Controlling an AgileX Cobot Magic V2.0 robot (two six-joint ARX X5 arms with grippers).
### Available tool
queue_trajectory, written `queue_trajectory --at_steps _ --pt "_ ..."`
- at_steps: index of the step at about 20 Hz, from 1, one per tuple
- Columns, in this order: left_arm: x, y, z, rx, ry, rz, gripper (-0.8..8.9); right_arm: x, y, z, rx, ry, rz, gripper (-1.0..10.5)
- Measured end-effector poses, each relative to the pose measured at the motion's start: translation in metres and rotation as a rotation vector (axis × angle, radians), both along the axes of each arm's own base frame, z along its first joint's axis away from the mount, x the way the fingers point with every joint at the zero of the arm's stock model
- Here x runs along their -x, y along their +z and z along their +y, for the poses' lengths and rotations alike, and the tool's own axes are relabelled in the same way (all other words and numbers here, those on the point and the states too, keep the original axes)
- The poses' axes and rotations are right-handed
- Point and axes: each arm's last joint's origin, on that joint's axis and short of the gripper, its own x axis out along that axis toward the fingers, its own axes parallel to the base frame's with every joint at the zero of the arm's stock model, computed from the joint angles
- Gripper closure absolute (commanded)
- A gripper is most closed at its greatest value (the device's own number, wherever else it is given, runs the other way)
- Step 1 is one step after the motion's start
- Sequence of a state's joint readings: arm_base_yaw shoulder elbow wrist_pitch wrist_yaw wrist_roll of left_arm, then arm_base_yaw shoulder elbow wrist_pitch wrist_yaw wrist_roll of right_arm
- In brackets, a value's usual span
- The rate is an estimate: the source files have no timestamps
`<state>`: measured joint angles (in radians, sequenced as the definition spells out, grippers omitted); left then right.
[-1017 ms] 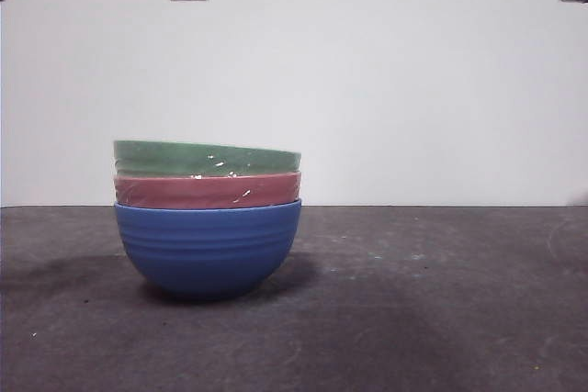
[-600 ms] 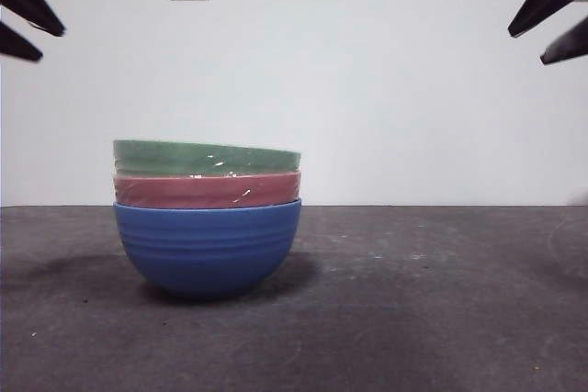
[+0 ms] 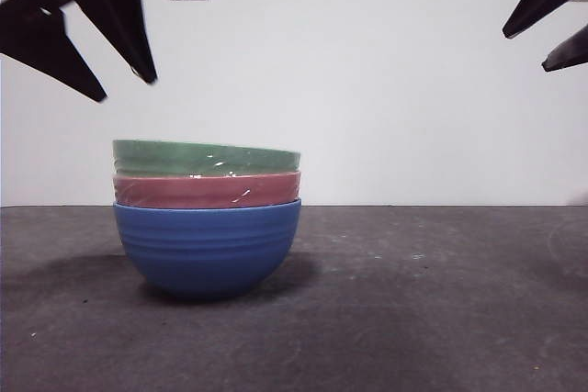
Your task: Pick up the green bowl on the top,put the green bowl on the left,pick up the red bowl in the middle,put the red bowl on the right
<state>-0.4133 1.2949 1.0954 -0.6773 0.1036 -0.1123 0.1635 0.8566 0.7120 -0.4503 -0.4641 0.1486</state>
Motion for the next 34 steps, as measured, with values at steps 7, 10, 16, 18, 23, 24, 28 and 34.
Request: queue_trajectory --at_steps 7,10,16,18,23,24,28,34 --pt "-0.018 -0.035 -0.029 -0.168 -0.05 0.094 5.68 0.0 0.0 0.0 0.0 0.0 0.003 6.9" --pt "-0.019 -0.038 -0.03 -0.203 -0.046 0.092 7.49 0.0 0.0 0.0 0.001 0.0 0.003 6.9" --pt "-0.02 -0.034 -0.03 -0.231 -0.019 0.063 8.26 0.0 0.0 0.0 0.001 -0.001 0.004 7.0" --pt "-0.021 -0.033 -0.031 -0.234 -0.015 0.05 8.26 0.0 0.0 0.0 0.001 -0.001 0.004 7.0" --pt "-0.023 -0.018 -0.031 -0.235 -0.009 0.036 8.26 0.0 0.0 0.0 0.001 -0.001 0.004 7.0" --pt "-0.024 -0.01 -0.032 -0.231 -0.009 0.027 8.26 0.0 0.0 0.0 0.002 -0.001 0.004 7.0" --pt "-0.022 0.029 -0.03 -0.248 -0.028 0.022 8.26 0.0 0.0 0.0 0.002 -0.001 0.004 7.0" --pt "0.017 0.085 -0.007 -0.267 -0.057 -0.005 8.26 0.0 0.0 0.0 0.002 -0.002 0.005 7.0"
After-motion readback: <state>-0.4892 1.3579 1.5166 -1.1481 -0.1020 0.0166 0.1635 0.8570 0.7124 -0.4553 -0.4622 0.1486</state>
